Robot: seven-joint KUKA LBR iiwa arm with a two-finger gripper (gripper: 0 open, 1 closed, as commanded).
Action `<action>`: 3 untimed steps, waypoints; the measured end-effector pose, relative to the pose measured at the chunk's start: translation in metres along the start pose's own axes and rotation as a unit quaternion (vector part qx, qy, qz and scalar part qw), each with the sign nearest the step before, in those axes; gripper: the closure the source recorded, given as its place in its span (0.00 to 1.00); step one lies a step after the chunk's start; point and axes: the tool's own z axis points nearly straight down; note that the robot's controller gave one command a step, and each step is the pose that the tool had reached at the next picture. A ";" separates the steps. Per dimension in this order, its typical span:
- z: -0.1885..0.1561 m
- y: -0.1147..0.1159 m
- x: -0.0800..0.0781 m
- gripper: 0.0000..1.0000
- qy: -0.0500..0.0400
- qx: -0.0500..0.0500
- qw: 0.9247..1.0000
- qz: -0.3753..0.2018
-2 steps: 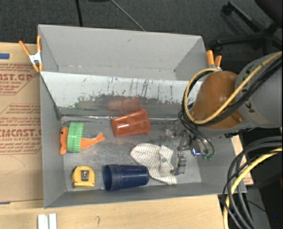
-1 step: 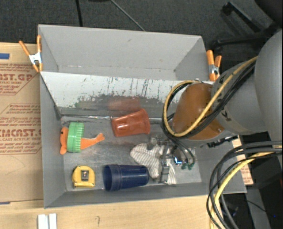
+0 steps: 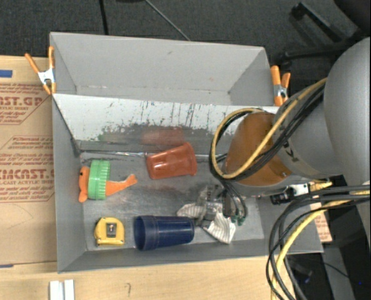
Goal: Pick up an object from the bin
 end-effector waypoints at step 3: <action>-0.002 -0.002 0.008 1.00 0.000 0.001 0.999 0.039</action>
Offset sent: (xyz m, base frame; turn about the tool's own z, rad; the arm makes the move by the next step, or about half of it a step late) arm -0.0108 -0.0005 0.0022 0.0873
